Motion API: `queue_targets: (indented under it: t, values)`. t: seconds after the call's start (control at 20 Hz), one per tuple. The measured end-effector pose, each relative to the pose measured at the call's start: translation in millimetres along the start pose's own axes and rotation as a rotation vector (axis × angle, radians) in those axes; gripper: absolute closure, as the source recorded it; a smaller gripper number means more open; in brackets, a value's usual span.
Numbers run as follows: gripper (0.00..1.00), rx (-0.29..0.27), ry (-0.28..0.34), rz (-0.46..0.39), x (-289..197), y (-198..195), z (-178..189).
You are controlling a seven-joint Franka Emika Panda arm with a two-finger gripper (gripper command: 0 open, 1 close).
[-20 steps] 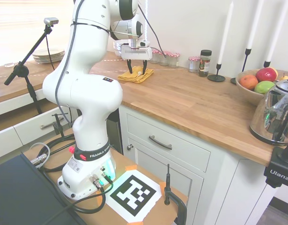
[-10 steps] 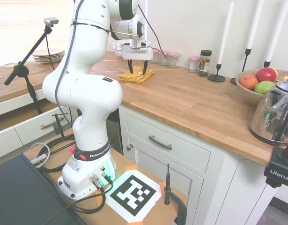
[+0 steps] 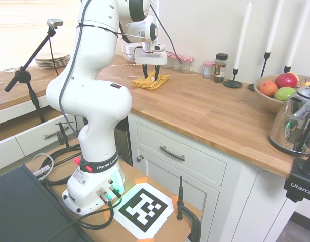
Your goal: Wipe the counter
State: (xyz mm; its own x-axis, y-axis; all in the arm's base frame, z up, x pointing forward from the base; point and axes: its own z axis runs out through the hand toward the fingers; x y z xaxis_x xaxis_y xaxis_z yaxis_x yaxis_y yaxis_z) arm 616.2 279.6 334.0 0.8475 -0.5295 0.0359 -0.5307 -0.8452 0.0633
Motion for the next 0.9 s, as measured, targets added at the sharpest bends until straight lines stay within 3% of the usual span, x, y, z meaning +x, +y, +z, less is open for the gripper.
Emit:
queue_targets:
  t: [0.9]
  values:
    - [1.0, -0.005, 0.007, -0.009, -2.0, -1.2, 0.7]
